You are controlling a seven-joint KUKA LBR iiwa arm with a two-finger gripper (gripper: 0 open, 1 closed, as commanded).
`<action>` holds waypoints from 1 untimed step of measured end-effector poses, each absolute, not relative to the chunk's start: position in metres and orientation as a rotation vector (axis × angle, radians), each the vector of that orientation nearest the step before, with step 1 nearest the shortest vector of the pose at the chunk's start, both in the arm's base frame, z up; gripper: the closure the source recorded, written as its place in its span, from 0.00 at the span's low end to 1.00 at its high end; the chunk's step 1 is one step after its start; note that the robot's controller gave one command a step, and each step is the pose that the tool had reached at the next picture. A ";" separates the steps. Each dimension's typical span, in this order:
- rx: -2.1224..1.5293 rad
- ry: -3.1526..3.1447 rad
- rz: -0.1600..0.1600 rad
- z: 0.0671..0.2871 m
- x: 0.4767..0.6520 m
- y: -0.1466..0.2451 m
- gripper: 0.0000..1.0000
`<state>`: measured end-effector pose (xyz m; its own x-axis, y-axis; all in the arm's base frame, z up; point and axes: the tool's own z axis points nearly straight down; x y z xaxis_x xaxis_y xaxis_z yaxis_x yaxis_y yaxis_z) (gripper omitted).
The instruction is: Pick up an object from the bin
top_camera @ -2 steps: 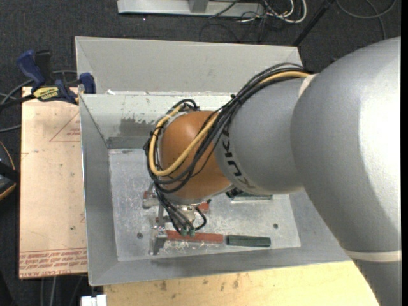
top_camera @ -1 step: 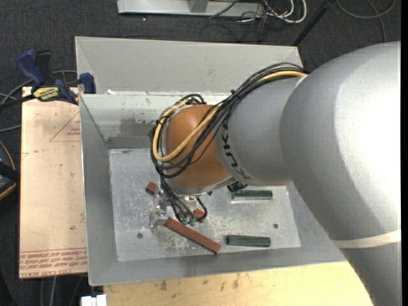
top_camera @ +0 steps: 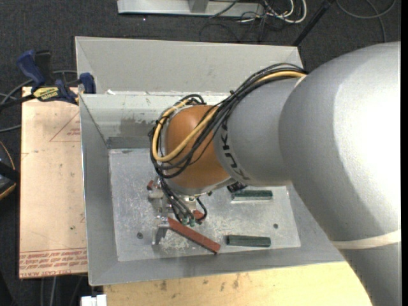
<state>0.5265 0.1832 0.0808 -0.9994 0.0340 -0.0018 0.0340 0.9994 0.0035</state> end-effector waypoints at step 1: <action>0.056 3.138 0.005 0.081 0.527 0.183 1.00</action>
Offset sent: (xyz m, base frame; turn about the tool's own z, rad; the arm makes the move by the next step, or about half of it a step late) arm 0.0000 0.0000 0.0000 0.0000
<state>0.5271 0.1826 0.0811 -0.9994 0.0354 -0.0030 0.0354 0.9994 0.0032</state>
